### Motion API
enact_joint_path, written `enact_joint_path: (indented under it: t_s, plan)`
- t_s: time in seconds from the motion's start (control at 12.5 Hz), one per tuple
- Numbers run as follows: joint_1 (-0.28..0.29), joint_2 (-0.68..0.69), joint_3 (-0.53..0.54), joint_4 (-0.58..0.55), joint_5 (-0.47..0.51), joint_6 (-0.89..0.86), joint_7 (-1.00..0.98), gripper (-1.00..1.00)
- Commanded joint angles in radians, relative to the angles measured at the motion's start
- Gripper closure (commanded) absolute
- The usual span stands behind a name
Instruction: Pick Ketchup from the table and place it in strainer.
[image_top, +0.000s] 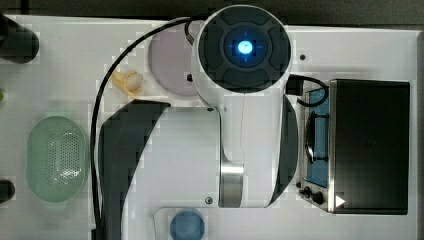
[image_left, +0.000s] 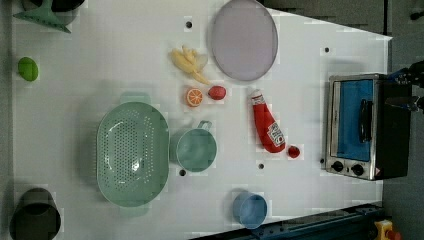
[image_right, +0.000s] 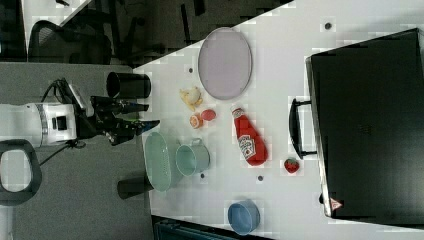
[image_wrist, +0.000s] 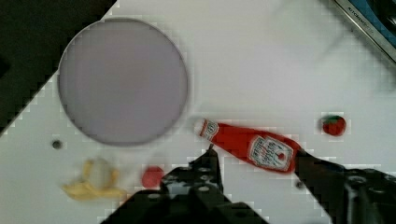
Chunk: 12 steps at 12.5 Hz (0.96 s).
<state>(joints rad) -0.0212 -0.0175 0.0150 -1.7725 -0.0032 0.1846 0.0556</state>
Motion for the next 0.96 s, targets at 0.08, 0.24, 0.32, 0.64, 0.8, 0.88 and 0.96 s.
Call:
enact_joint_path:
  t_s: [0.08, 0.24, 0.32, 0.64, 0.8, 0.88, 0.96]
  plan:
    - [-0.095, -0.169, 0.029, -0.013, 0.03, -0.186, -0.062, -0.58]
    - [-0.094, -0.162, 0.031, -0.024, 0.03, -0.182, -0.075, -0.99]
    - [-0.092, -0.153, 0.033, -0.036, 0.03, -0.178, -0.095, -1.0]
    - [-0.091, -0.084, 0.047, -0.111, 0.03, -0.15, -0.232, -1.0]
    - [-0.09, -0.047, 0.058, -0.156, 0.03, -0.106, -0.318, -1.0]
    - [-0.09, -0.033, 0.063, -0.186, 0.03, -0.07, -0.385, -1.0]
    - [-0.09, -0.023, 0.067, -0.222, 0.03, -0.026, -0.469, -1.0]
